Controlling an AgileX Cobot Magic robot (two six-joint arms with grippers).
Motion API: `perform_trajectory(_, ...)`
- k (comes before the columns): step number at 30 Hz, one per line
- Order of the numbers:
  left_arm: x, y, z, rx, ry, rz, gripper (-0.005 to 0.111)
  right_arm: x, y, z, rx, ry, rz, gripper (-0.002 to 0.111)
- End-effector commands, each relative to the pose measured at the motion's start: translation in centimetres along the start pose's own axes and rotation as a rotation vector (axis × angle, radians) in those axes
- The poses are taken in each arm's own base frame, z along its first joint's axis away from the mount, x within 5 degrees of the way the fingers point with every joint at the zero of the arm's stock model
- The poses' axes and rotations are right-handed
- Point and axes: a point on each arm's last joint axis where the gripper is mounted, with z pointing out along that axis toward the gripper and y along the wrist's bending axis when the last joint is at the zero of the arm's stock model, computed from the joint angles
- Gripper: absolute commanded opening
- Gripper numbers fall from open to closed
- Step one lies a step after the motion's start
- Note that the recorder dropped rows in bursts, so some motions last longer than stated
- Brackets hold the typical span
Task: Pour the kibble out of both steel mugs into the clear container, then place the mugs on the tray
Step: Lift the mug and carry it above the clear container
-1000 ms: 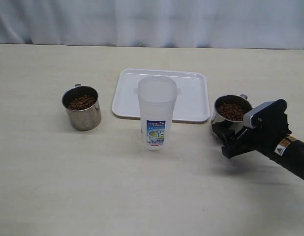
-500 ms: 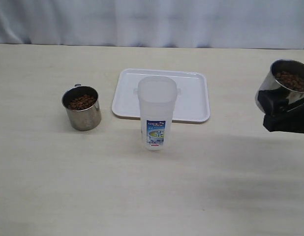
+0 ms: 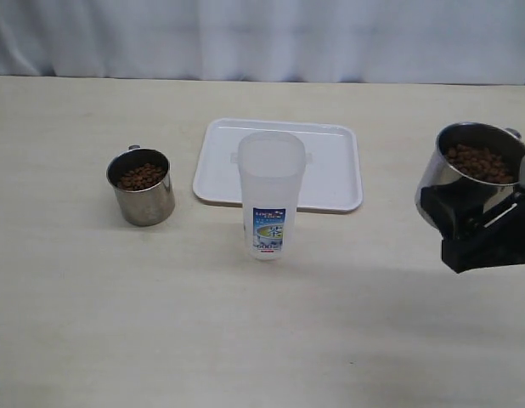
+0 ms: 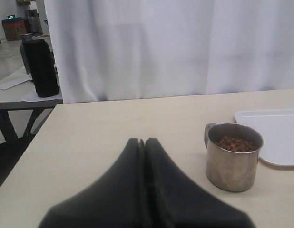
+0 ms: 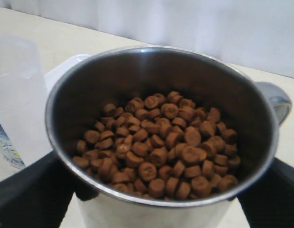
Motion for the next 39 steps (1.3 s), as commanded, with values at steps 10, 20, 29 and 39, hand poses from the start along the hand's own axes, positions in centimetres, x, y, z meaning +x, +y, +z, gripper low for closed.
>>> perform_trajectory(10, -0.1, 0.0, 0.0, -0.006, -0.017, 0.002, 0.000, -0.9, -0.1, 0.2, -0.039, 0.134, -0.029, 0.004)
perform_trajectory(20, -0.1, 0.0, 0.0, -0.006, -0.017, 0.002, 0.000, -4.9, 0.4, 1.5, -0.129, -0.054, -0.178, 0.004)
perform_trajectory(29, 0.0, 0.0, 0.0, -0.005, -0.009, 0.002, 0.000, -8.8, 1.0, 5.7, -0.175, -0.097, -0.349, 0.004)
perform_trajectory(39, 0.0, 0.0, 0.0, -0.005, -0.009, 0.002, 0.000, -11.8, 3.2, 8.8, -0.170, -0.050, -0.567, 0.004)
